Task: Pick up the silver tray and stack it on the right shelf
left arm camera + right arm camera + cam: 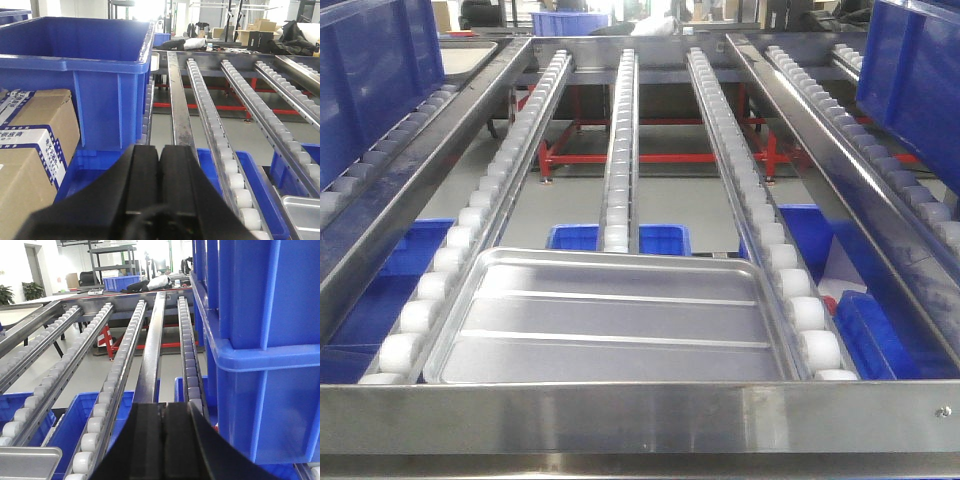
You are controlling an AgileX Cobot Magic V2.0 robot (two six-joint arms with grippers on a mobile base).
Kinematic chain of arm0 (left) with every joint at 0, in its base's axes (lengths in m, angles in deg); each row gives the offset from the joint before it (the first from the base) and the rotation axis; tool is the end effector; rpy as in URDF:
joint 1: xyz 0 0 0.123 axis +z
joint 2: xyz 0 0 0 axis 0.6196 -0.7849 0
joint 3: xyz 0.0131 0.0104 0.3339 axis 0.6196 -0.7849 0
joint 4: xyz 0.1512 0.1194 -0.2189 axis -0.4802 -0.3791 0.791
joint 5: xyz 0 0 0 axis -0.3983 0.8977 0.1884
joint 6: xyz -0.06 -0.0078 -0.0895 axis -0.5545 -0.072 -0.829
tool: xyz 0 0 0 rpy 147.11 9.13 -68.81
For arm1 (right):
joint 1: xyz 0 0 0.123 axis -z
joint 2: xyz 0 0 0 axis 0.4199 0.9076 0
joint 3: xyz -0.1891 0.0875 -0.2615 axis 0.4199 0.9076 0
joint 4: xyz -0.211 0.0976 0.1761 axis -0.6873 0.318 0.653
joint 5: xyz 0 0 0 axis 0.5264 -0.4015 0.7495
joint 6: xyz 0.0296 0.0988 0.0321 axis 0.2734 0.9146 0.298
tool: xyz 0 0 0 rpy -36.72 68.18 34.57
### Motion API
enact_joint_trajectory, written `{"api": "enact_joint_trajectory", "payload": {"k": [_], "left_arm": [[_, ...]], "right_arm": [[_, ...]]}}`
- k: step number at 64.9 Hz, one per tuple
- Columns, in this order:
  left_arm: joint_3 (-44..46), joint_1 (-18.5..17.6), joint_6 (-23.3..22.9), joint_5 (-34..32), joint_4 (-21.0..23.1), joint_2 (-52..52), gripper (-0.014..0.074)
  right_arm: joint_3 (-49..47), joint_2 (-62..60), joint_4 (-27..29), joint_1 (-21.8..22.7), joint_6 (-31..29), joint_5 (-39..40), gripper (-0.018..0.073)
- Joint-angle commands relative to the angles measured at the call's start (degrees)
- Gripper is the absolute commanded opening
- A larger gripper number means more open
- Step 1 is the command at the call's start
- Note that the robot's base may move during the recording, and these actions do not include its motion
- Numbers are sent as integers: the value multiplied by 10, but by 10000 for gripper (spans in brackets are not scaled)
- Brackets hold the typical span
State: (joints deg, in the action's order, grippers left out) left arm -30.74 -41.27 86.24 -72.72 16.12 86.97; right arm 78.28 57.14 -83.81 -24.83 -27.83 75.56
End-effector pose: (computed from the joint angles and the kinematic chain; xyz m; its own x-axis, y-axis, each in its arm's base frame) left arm 0.0634 -0.0034 0.2106 0.1384 0.0147 -0.9903 0.0512 0.9984 0.0220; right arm 0.0638 0.0002 0.2063 0.1147 0.1459 -0.9826 -0.0186 0.9893 0.1447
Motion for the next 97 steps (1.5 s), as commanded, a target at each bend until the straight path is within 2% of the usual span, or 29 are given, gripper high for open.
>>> {"api": "enact_joint_trajectory", "payload": {"k": [1,47,57,72,78,89,97], "left_arm": [[-14,2,0,-51,3,5,-90],[-14,2,0,-52,3,5,-90],[5,1,-6,-48,5,3,-90],[95,1,-6,58,9,-66,-90],[139,1,-6,101,36,-127,-90],[229,-16,-6,252,79,-277,-90],[270,-36,-6,283,115,-378,-90]], "right_arm": [[-4,-7,0,3,-1,51,54],[-4,-7,0,3,-4,50,54],[-4,-3,-1,-1,1,76,54],[-55,88,-1,-44,3,60,54],[-79,157,-8,-66,3,49,54],[-127,305,-13,-120,3,39,54],[-163,421,-13,-159,3,29,54]]}}
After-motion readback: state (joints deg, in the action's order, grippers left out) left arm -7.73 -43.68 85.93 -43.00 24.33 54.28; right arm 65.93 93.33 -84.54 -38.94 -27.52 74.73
